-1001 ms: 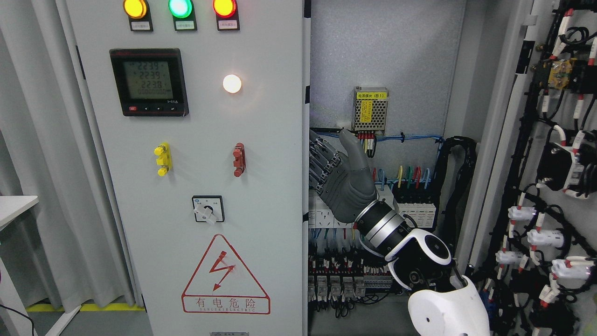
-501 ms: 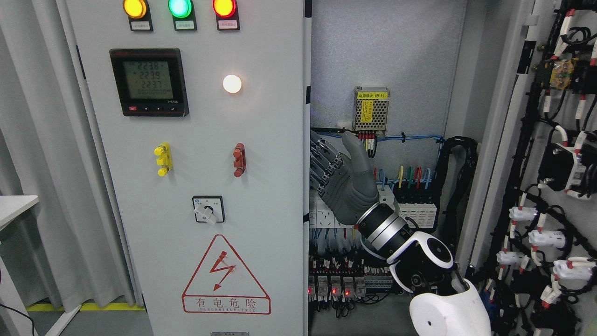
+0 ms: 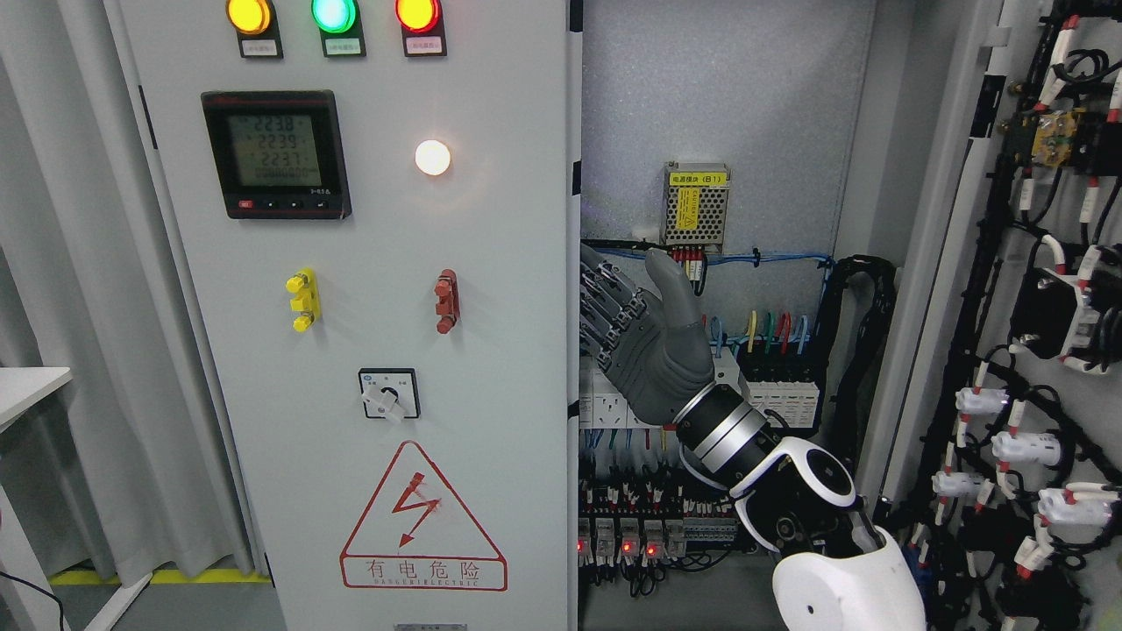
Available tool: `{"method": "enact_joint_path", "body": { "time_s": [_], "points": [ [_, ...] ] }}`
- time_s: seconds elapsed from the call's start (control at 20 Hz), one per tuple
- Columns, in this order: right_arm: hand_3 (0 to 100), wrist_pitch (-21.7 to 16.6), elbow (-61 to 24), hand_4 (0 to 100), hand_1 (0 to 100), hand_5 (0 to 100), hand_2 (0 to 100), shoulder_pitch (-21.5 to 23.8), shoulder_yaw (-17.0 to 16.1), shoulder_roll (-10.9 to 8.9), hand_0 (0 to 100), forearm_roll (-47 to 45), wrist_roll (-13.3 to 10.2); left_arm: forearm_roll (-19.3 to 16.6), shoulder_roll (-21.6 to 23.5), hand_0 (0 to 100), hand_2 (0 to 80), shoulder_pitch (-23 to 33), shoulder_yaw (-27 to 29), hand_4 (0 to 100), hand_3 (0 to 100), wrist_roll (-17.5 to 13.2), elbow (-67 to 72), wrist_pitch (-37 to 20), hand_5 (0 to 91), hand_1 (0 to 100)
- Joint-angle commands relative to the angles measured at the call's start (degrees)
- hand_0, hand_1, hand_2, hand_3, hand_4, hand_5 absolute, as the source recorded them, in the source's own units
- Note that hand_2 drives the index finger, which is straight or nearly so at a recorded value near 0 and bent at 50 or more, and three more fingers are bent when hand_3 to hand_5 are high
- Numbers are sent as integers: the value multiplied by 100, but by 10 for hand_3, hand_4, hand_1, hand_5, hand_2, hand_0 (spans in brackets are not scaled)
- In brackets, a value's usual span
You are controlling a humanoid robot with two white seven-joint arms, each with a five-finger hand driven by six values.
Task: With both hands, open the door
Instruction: 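Swing the warning-sign door open with the right hand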
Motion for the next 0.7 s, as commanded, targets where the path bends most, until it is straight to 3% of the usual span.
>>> {"method": "enact_joint_path", "body": {
  "time_s": [0.0,0.65],
  "points": [
    [0,7,-23,0,0,0,0,2,-13,1,219,-5,41,0,0,295,26,7,5,39,27,-2,115,-2,0,0],
    [0,-20,-128,0,0,0,0,72,4,1,219,-14,85,0,0,295,26,7,5,37,26,-2,115,-2,0,0]
  ]
}}
